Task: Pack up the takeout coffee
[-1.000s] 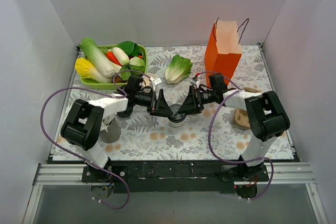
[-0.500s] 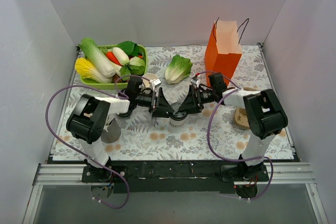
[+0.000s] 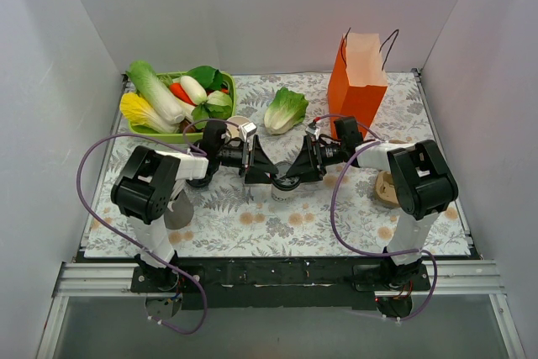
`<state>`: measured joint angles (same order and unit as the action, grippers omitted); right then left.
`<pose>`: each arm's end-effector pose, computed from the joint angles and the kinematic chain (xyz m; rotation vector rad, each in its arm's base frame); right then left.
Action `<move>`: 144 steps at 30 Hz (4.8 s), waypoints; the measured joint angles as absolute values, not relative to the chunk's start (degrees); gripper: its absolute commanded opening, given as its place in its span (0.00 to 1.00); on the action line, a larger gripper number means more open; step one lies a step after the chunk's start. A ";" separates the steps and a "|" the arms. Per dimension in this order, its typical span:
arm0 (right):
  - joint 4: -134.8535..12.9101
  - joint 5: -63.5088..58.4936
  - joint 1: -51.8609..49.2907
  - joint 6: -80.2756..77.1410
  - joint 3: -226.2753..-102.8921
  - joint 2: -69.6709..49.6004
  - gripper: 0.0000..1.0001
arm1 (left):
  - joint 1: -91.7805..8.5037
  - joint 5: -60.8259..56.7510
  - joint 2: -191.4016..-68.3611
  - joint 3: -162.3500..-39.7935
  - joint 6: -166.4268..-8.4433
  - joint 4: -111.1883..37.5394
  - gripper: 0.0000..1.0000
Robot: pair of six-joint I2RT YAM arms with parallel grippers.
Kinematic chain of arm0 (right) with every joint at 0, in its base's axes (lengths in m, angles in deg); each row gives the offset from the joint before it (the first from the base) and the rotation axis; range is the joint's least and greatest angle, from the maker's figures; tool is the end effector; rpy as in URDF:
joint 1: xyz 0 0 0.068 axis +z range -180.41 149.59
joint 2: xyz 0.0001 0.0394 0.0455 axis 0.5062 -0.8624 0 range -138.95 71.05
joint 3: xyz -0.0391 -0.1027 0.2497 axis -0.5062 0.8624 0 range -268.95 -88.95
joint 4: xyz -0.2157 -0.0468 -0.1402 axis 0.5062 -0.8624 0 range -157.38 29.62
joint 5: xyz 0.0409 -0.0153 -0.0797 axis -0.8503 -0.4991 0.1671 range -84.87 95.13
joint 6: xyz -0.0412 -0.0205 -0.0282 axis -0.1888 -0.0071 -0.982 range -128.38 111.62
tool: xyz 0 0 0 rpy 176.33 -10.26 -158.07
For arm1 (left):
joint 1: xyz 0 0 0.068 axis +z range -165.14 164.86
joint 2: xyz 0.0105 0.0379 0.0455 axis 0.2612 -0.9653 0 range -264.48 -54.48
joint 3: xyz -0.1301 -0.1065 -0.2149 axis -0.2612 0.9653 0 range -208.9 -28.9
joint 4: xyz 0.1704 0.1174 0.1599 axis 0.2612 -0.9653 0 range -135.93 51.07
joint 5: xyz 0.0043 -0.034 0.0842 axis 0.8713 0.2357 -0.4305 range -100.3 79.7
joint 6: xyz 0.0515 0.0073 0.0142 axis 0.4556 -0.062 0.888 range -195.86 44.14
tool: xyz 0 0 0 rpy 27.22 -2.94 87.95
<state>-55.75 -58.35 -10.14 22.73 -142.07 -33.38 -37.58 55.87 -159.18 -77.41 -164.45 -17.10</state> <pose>0.3149 0.1504 0.1500 -0.3568 2.4213 1.7343 0.3075 -0.1624 0.1488 0.5405 -2.1516 1.6861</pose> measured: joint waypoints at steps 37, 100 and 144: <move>-49.31 -59.05 -9.57 25.73 -143.38 -35.43 0.90 | -36.11 48.99 -158.46 -82.00 -153.57 -30.72 0.88; -69.39 -54.74 -11.63 10.75 -147.23 -30.56 0.87 | -41.44 47.24 -158.11 -86.18 -148.28 -38.44 0.96; -77.54 -45.98 -11.69 5.36 -156.13 -32.41 0.84 | -41.51 45.88 -157.74 -89.28 -145.13 -40.21 0.98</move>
